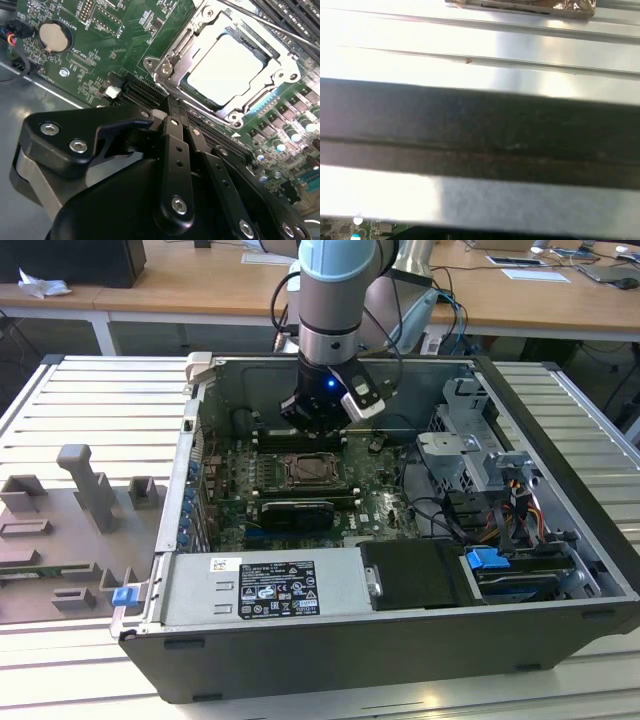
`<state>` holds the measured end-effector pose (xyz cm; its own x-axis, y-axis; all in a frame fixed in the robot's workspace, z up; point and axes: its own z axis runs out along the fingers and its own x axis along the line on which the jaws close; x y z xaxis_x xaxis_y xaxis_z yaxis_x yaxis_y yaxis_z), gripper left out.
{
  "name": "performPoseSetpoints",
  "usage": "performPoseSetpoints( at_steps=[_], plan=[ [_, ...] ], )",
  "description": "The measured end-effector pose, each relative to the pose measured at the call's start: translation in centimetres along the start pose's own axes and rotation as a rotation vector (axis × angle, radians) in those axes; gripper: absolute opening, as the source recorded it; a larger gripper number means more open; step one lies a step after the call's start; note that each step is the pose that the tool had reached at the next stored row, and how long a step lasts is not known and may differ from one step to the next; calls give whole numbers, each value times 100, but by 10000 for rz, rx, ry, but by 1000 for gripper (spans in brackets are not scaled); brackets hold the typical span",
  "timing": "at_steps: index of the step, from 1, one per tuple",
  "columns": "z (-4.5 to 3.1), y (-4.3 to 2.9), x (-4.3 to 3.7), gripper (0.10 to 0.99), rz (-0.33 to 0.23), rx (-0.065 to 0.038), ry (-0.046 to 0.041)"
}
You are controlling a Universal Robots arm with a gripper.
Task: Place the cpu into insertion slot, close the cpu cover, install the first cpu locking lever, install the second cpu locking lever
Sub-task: 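Install the first cpu locking lever, then install the second cpu locking lever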
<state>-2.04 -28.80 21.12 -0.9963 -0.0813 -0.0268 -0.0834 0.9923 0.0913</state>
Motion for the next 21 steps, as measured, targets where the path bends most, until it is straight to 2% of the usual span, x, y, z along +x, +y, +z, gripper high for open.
performPoseSetpoints(
  at_steps=[21],
  plan=[
    [-8, -88, 7, 106, 1, 1, -1]
  ],
)
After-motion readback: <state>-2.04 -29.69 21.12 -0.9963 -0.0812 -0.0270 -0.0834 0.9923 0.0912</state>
